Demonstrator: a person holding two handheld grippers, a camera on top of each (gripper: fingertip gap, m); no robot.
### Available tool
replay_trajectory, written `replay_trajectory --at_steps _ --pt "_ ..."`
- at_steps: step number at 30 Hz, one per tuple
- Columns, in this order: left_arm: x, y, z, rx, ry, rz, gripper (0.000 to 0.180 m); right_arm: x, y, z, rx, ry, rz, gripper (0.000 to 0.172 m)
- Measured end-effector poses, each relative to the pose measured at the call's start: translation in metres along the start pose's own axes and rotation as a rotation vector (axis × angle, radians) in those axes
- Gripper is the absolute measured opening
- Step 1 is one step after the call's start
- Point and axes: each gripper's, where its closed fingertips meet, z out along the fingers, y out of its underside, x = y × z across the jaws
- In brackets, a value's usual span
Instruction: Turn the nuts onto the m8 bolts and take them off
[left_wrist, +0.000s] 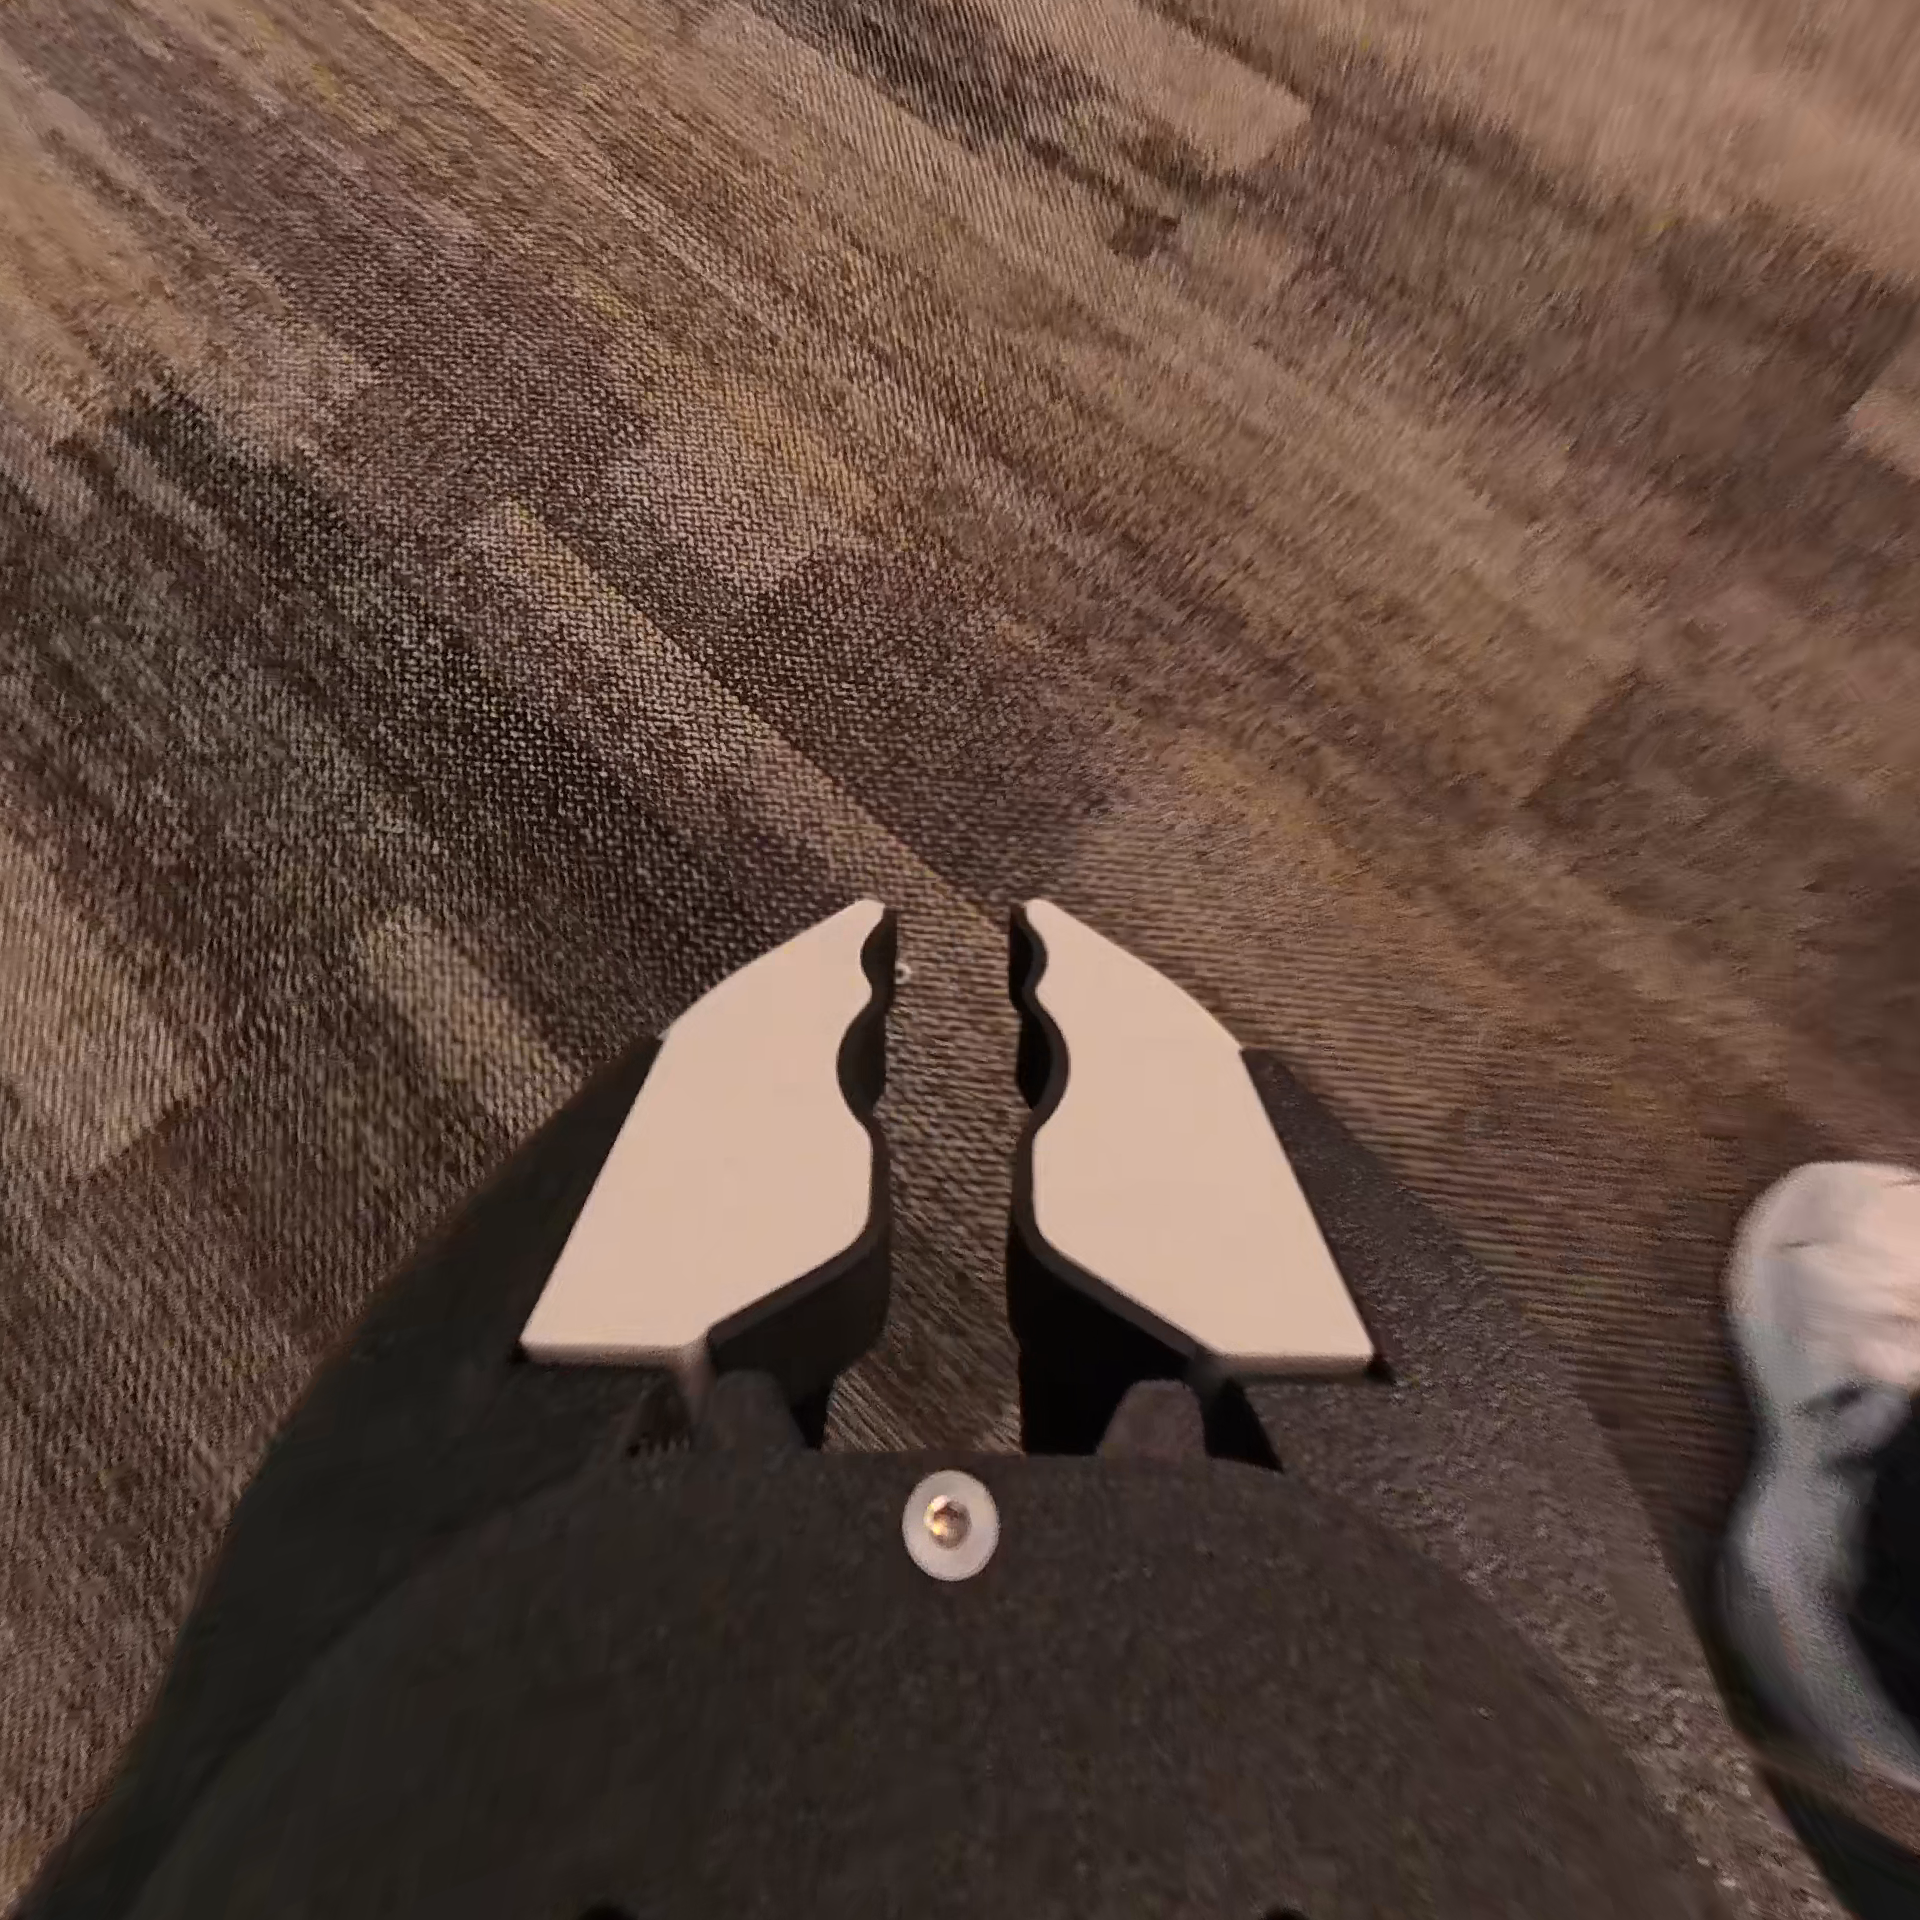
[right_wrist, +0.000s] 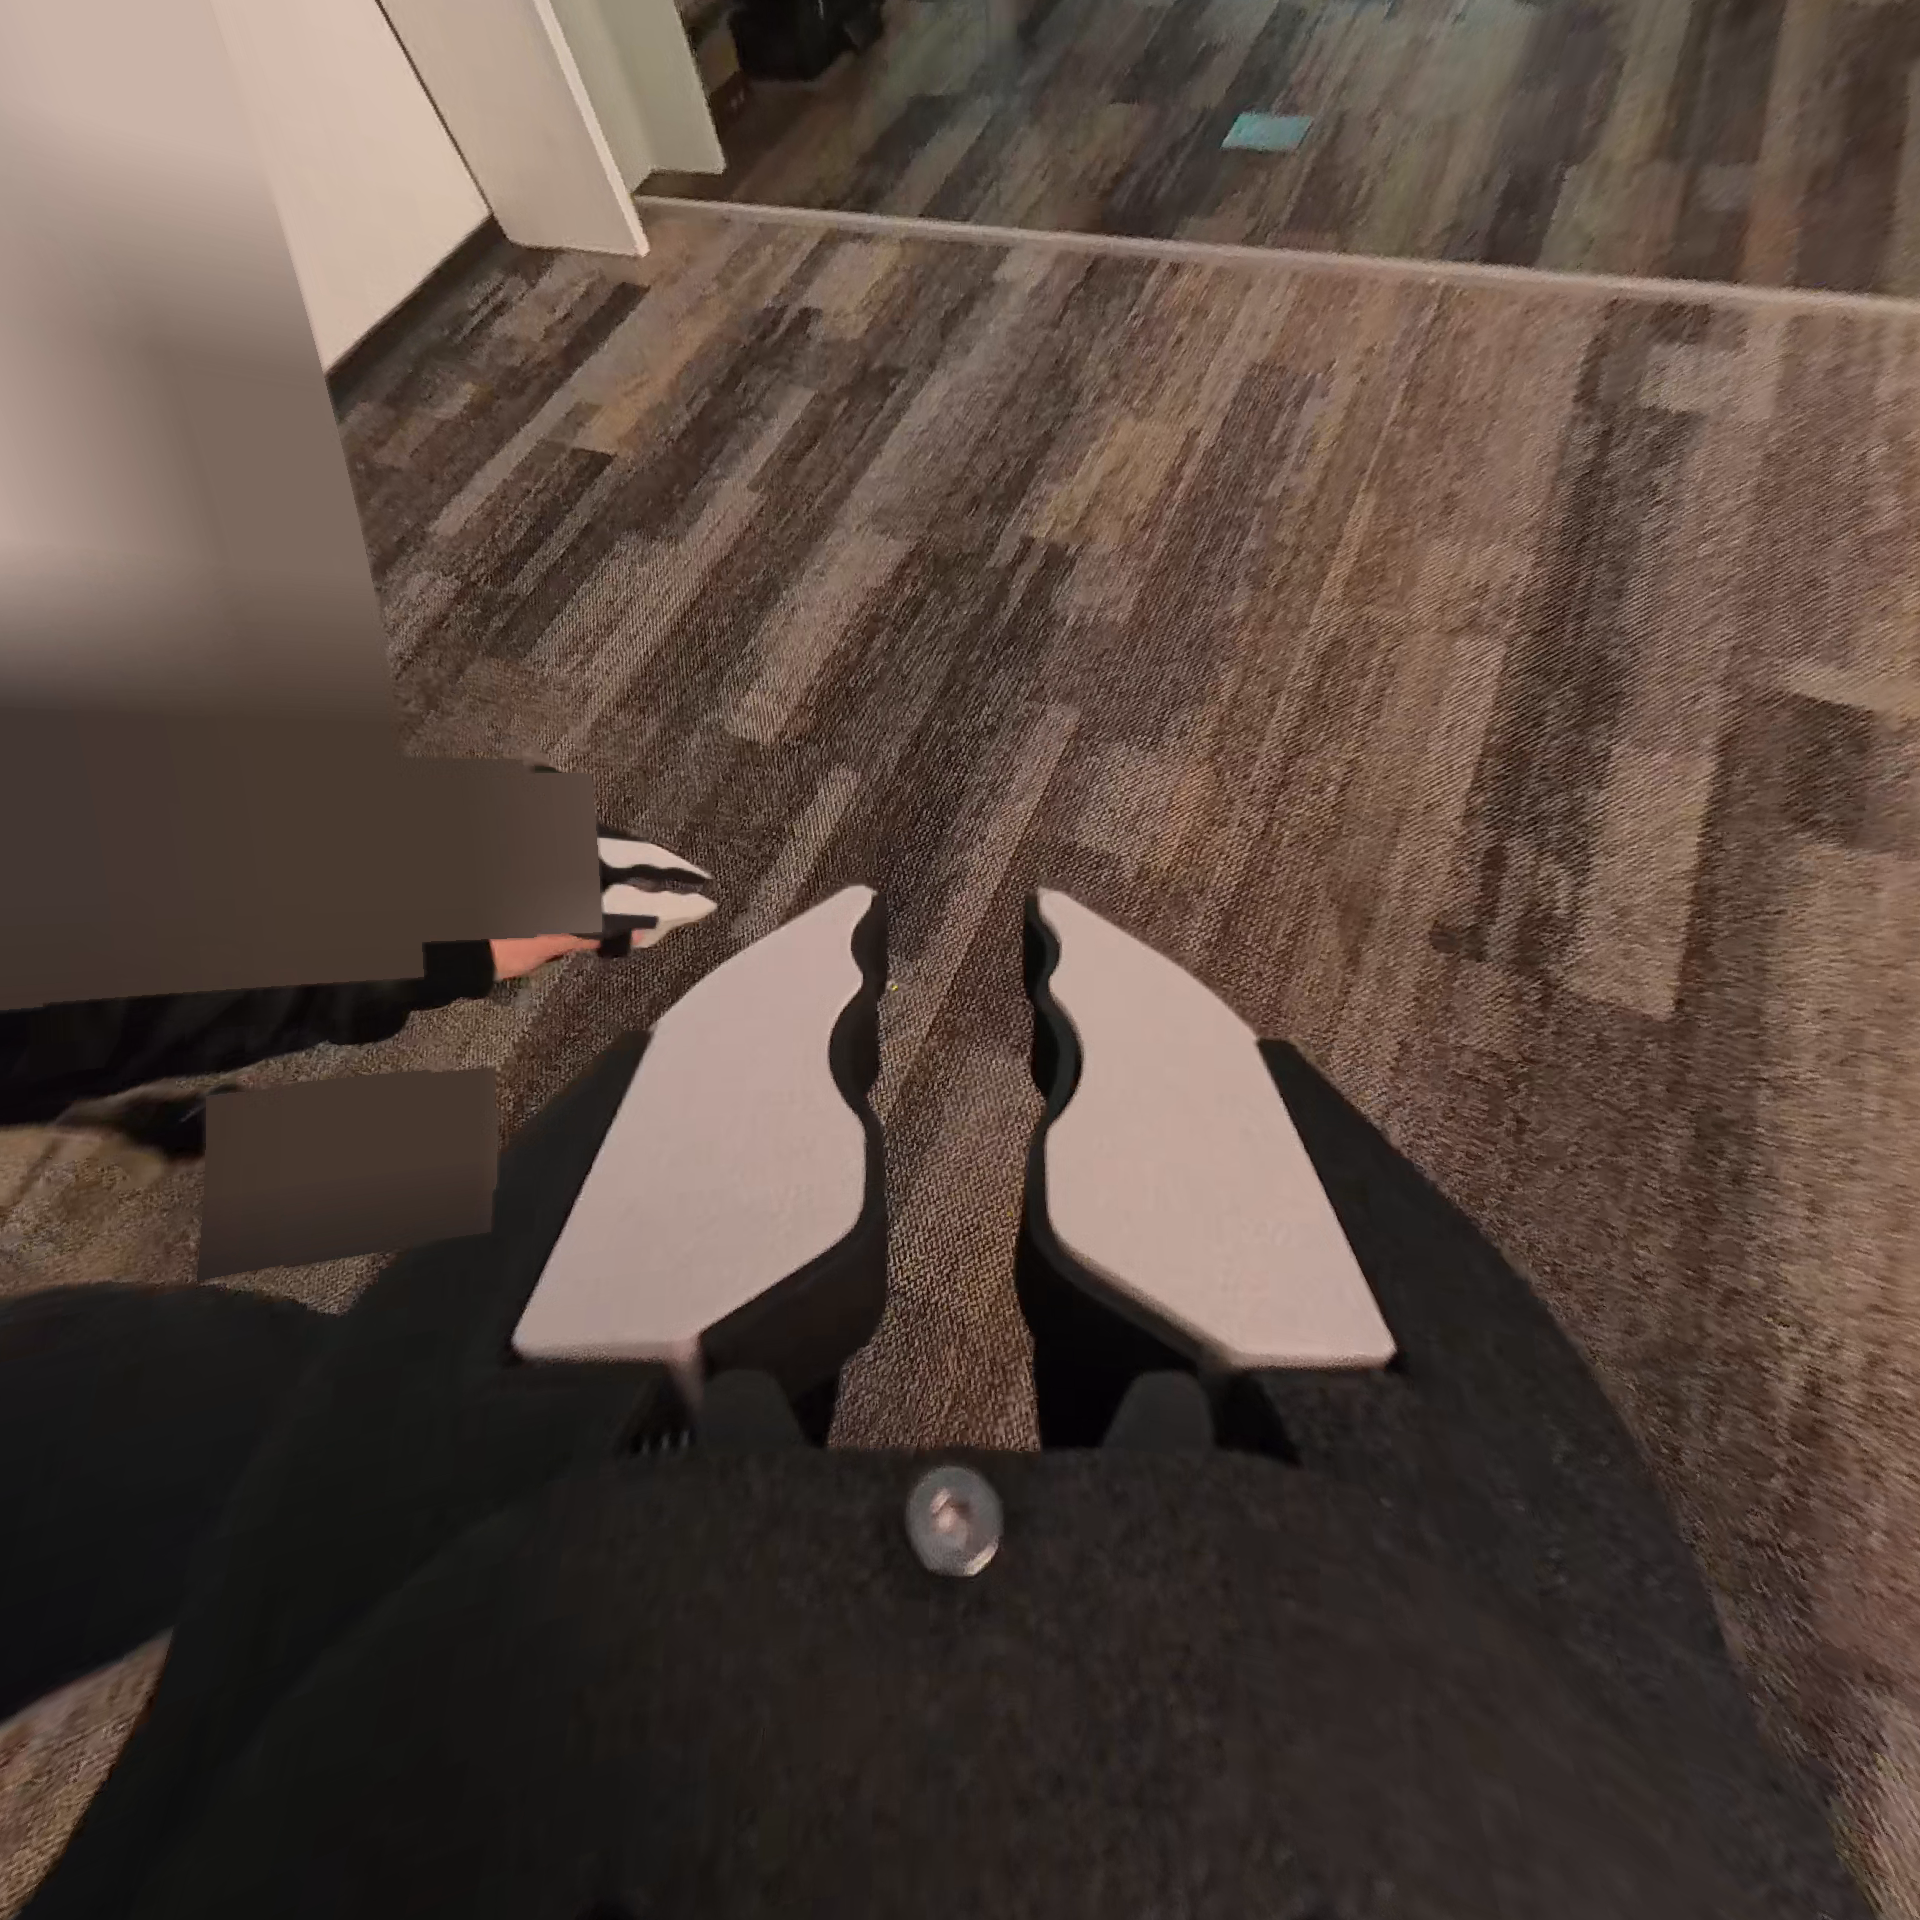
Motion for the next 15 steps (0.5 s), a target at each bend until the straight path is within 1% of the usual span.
replay_trajectory --at_steps 2,4,7,11,15 --pt "-0.009 0.033 0.051 -0.002 0.016 0.08 0.021 0.017 0.03 0.04 0.0 -0.039 -0.011 0.024" --pt "-0.016 0.067 0.096 -0.014 0.018 0.147 0.022 0.036 0.063 0.076 -0.02 -0.042 -0.03 0.024" --pt "-0.025 0.107 0.149 -0.024 0.024 0.18 0.021 0.055 0.103 0.12 -0.017 -0.054 -0.046 0.022" --pt "-0.031 0.14 0.201 -0.013 0.05 0.185 0.022 0.068 0.143 0.161 -0.029 -0.088 -0.046 0.022" --pt "-0.034 0.164 0.239 -0.024 0.075 0.225 0.022 0.077 0.172 0.185 -0.048 -0.103 -0.045 0.022"
